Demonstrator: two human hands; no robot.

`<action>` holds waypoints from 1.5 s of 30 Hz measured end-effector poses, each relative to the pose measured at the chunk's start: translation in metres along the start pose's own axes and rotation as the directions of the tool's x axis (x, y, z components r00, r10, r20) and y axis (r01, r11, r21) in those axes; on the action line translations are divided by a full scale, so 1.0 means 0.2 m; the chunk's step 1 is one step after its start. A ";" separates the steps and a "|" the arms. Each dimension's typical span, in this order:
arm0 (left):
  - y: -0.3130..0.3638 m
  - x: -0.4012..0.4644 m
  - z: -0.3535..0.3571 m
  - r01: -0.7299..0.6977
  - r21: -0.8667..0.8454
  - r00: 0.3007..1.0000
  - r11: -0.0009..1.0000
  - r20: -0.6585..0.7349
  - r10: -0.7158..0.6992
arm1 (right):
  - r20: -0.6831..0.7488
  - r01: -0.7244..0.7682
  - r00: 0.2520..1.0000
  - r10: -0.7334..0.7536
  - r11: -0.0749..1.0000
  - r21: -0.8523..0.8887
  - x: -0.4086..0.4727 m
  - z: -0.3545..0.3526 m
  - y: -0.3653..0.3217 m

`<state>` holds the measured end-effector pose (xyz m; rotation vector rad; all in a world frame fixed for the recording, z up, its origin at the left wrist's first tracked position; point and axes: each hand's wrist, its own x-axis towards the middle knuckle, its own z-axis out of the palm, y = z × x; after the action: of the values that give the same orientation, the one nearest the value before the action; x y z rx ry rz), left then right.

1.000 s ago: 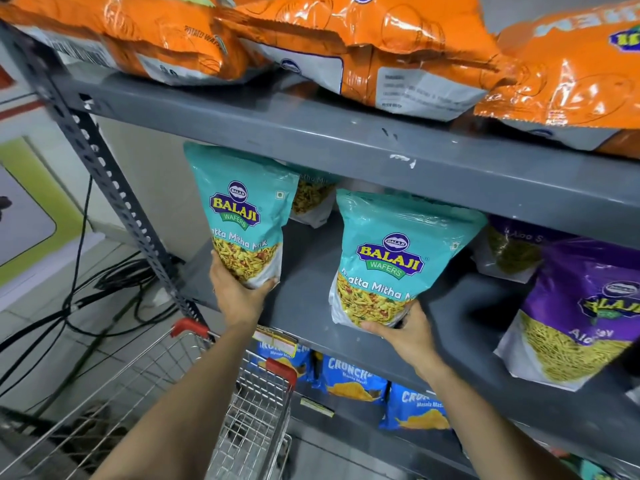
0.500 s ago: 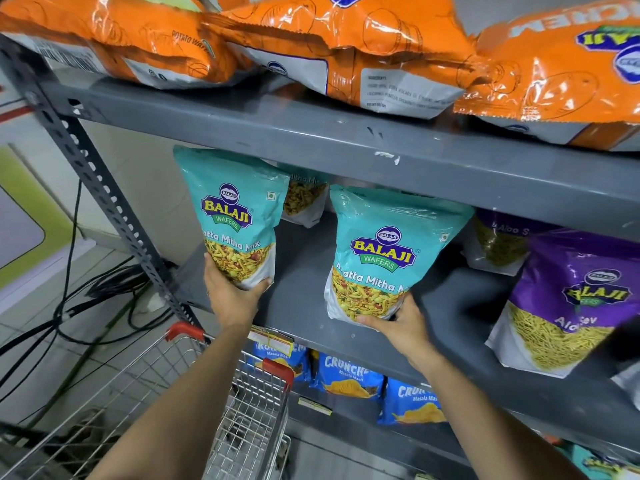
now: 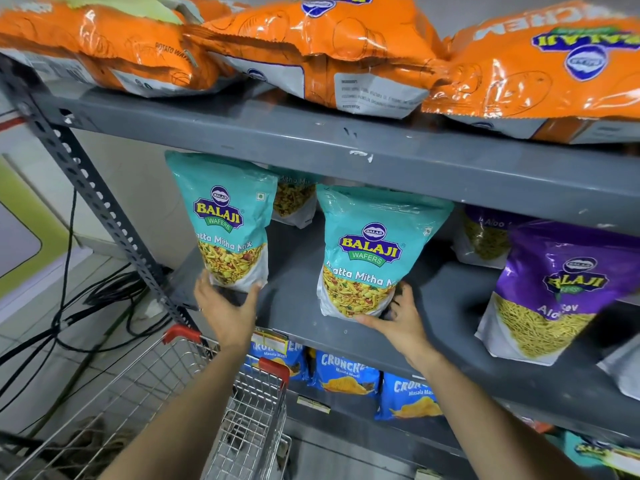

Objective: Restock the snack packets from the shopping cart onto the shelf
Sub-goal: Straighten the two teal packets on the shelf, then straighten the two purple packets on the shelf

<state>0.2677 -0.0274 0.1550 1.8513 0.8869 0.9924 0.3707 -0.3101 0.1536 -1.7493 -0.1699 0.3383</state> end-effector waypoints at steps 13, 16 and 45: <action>0.49 -0.99 0.58 -0.026 -0.358 0.648 0.933 0.705 0.288 | -0.610 0.124 0.688 -0.393 0.892 -0.435 -0.60 -0.71 0.29; 0.64 -1.13 0.77 -0.012 -0.298 0.472 0.954 0.840 0.268 | -0.761 0.064 0.538 -0.362 0.918 -0.391 -0.68 -1.02 0.36; 0.78 -1.06 1.00 -0.056 -0.098 0.378 0.994 0.919 0.112 | -0.853 -0.238 0.507 -0.123 0.932 -0.275 -0.62 -1.65 0.41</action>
<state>0.3791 -0.3380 0.1652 1.9935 0.0334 -0.1229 0.3529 -0.6720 0.1464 -2.0929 0.6155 -0.6122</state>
